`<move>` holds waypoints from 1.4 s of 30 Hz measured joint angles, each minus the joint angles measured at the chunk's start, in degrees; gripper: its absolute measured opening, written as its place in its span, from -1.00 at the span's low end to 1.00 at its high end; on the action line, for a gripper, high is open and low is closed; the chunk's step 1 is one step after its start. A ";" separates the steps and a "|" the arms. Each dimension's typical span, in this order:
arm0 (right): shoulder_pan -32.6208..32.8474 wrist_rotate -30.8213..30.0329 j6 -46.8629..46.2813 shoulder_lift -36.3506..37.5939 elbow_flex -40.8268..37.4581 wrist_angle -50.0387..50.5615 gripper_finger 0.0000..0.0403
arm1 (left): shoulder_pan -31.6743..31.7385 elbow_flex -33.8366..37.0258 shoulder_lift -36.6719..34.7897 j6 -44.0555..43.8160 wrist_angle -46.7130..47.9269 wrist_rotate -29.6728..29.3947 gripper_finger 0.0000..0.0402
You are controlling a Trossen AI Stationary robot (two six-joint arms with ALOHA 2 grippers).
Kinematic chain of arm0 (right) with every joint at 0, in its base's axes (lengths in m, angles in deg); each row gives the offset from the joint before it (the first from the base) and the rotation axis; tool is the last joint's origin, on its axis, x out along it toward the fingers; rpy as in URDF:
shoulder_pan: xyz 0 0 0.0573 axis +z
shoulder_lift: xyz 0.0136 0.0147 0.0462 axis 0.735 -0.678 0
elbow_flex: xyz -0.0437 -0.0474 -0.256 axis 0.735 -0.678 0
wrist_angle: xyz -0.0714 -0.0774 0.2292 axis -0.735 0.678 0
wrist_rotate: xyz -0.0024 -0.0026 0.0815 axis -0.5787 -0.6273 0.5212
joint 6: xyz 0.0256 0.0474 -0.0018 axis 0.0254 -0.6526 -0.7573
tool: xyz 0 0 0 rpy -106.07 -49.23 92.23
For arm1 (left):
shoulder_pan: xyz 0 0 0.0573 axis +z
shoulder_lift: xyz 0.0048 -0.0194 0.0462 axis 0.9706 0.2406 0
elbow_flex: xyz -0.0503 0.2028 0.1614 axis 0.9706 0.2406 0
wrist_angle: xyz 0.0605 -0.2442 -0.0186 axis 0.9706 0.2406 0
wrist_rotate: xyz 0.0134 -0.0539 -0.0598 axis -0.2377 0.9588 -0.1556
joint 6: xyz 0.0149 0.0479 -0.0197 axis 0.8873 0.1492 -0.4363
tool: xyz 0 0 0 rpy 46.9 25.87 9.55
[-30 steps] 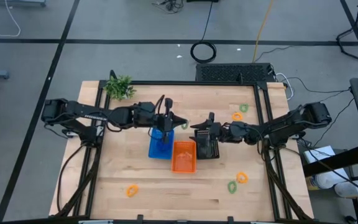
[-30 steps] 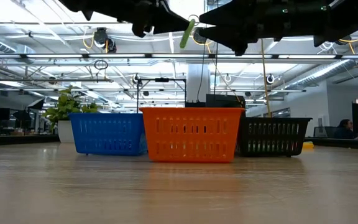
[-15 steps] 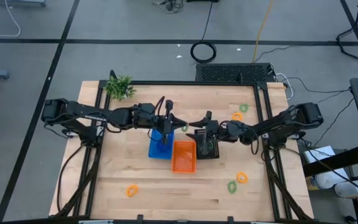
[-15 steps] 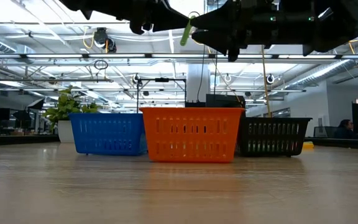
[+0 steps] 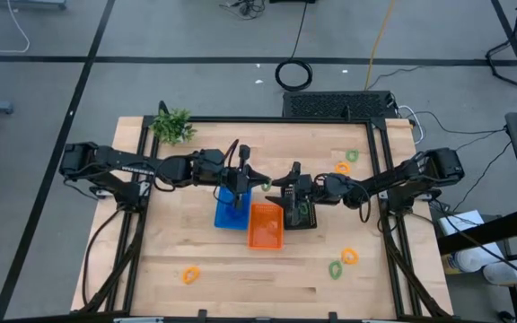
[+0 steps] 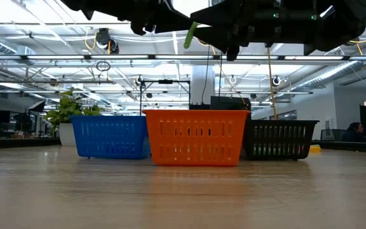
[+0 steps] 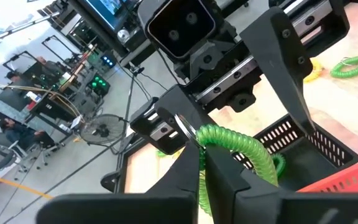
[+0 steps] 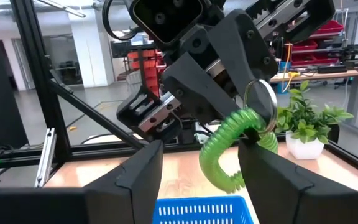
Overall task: Sort spring keychains
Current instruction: Put the green spring keychain into the black bin
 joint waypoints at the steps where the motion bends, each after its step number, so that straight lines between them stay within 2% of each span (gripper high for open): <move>1: 0.00 0.02 0.01 0.00 0.00 0.30 -0.03 | 0.00 0.00 0.00 -0.04 0.07 0.00 -0.92; 10: 0.00 0.04 0.80 0.00 0.00 0.36 -0.23 | 0.00 0.00 0.00 -0.72 0.06 0.46 -0.96; 15: -0.02 0.04 1.50 0.00 0.00 0.36 -0.45 | 0.00 0.00 0.00 -1.39 0.04 0.49 -0.87; 22: -0.04 0.05 3.59 0.00 0.00 0.37 -0.80 | -0.02 0.00 0.00 -1.55 0.01 1.09 -0.97; 25: -0.04 0.04 4.44 0.00 0.00 0.35 -0.94 | 0.00 0.00 0.00 -1.84 0.01 1.09 -0.94; 33: -0.26 0.05 4.44 0.00 0.00 0.82 -0.98 | 0.00 0.00 0.00 -4.56 -0.01 1.03 -0.75; 38: -0.26 0.03 4.44 0.02 0.00 1.68 -0.99 | -0.01 0.02 0.00 -11.28 -1.05 -0.53 -0.63; 42: -0.28 0.04 4.44 0.02 0.00 1.67 -1.00 | 0.13 0.02 0.02 -17.97 -1.21 -0.70 -0.45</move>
